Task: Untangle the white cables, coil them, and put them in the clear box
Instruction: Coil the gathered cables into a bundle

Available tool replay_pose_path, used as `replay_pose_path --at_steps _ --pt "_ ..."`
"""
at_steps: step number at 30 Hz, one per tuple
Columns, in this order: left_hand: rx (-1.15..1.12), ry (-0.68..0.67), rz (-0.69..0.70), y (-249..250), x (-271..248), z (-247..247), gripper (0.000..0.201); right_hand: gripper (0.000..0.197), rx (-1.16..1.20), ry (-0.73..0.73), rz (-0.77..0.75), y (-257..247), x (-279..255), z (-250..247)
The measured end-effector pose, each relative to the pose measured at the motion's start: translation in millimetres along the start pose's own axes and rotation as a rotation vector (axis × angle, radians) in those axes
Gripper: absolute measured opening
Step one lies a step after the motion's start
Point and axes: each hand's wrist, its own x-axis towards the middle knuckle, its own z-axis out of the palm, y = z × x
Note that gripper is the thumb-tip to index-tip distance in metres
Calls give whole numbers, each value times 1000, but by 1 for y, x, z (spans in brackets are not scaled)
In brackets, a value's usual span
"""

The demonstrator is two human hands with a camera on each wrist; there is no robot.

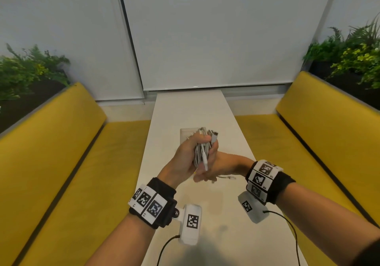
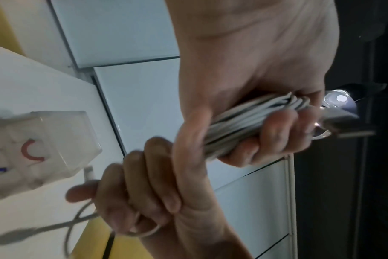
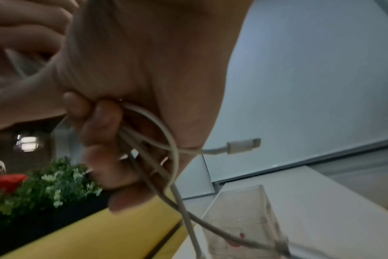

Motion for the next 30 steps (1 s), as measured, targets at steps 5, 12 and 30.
replay_pose_path --at_steps 5,12,30 --pt "90 -195 -202 5 -14 2 23 6 -202 -234 255 4 1 -19" --pt "668 -332 -556 2 -22 10 13 13 -79 -354 369 1 -3 -48" --pt "1456 -292 -459 -63 5 -31 29 93 -51 143 359 42 7 19"
